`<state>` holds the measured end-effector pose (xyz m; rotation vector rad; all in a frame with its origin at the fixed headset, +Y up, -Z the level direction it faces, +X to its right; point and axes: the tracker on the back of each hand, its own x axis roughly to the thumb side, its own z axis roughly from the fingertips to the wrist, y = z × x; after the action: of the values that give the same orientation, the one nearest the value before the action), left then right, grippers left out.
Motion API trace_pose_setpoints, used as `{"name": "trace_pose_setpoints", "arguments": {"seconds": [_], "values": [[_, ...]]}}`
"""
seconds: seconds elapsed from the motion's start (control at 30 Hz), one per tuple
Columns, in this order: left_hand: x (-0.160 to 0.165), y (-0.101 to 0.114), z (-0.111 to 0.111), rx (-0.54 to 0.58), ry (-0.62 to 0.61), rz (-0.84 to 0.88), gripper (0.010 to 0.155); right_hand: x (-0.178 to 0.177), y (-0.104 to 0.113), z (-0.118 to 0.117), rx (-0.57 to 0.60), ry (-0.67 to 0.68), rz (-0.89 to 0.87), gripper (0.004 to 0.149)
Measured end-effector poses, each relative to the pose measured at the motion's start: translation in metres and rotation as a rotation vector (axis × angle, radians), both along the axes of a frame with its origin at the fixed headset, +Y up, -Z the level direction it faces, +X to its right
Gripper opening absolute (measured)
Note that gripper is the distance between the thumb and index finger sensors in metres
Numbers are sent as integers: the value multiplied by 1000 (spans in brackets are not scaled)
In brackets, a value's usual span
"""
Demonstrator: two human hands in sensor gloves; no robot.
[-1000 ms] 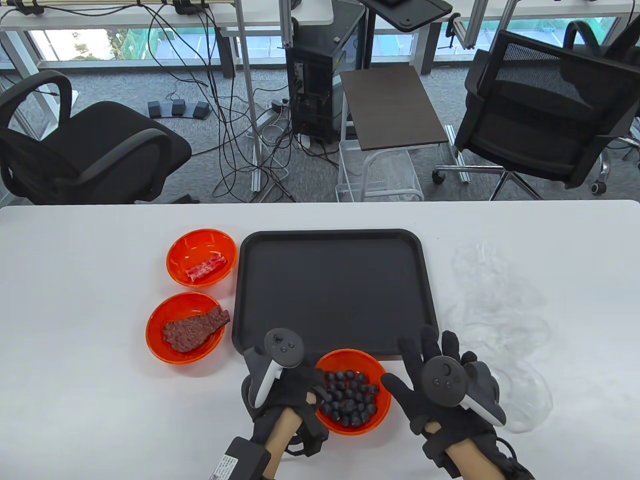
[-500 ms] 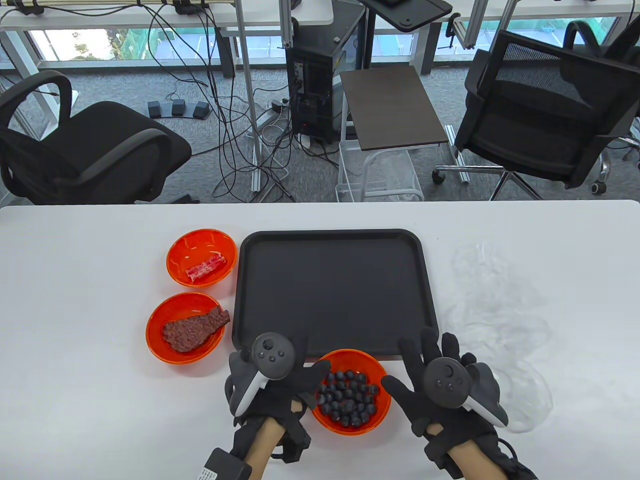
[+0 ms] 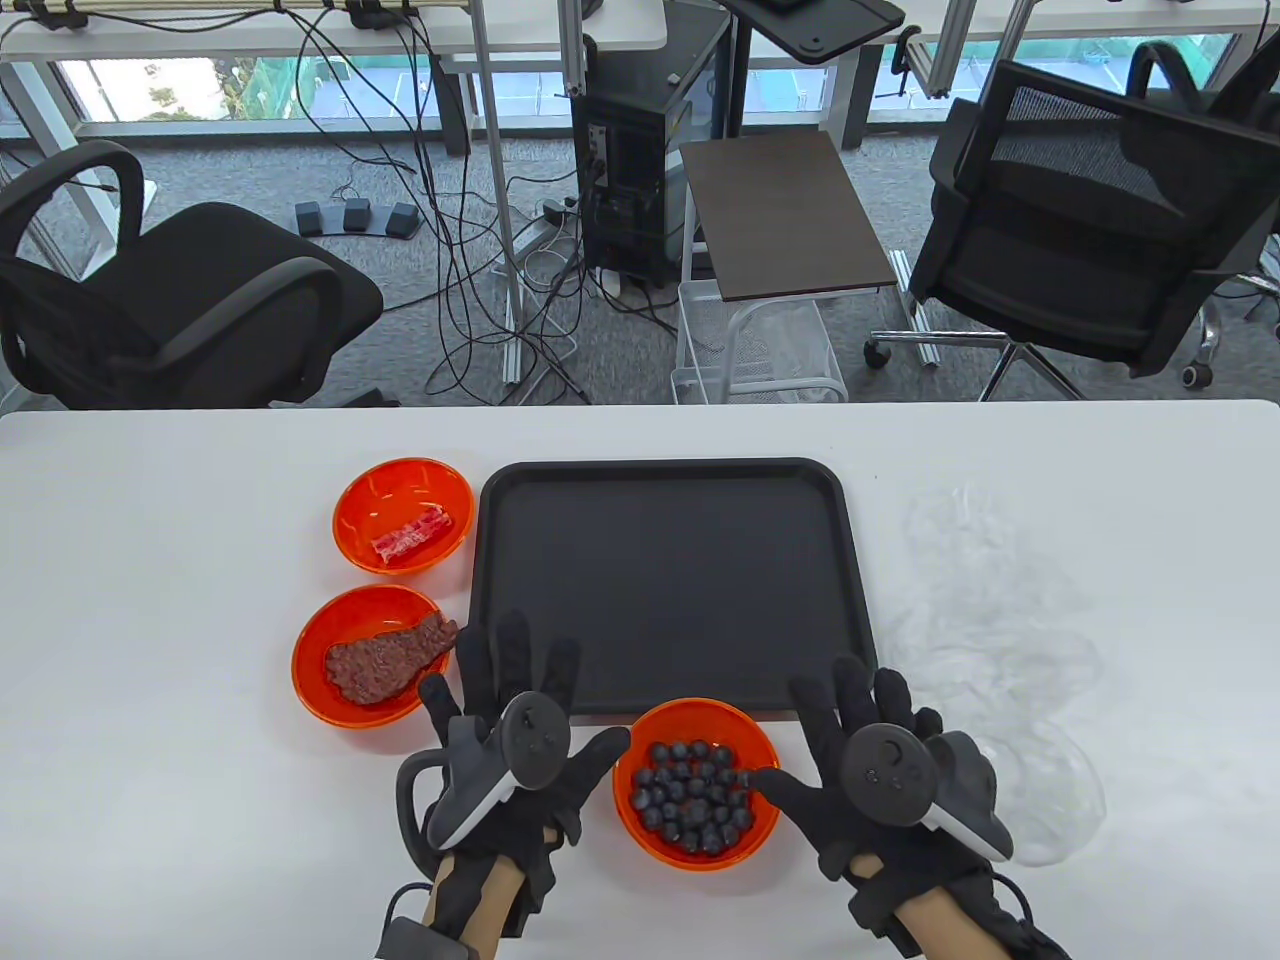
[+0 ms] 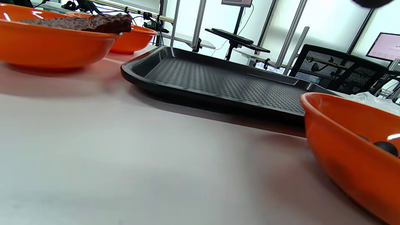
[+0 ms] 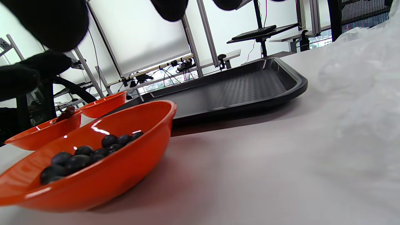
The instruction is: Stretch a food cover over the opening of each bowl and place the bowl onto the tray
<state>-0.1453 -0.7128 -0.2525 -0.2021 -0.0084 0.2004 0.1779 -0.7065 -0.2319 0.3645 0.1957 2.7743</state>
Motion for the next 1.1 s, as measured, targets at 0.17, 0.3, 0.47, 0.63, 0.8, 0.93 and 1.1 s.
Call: {"name": "trace_pose_setpoints", "arguments": {"seconds": [0.17, 0.3, 0.47, 0.63, 0.8, 0.93, 1.1], "values": [[4, -3, -1, -17, -12, -27, 93, 11, 10, -3, -2, -49, 0, 96], [6, -5, -2, -25, -2, -24, 94, 24, 25, 0, -2, -96, 20, 97], [3, -7, -3, -43, 13, -30, 94, 46, 31, 9, 40, -158, 18, 96], [3, -10, -4, -66, 16, -27, 94, 66, 26, 16, 46, -208, 44, 96], [3, -10, -4, -70, 18, -25, 94, 91, 23, 24, 60, -276, 40, 95], [3, -11, -4, -76, 24, -24, 94, 113, 19, 29, 55, -331, -4, 93], [2, -11, -5, -82, 37, -16, 94, 133, 19, 34, 20, -373, 1, 90]]}}
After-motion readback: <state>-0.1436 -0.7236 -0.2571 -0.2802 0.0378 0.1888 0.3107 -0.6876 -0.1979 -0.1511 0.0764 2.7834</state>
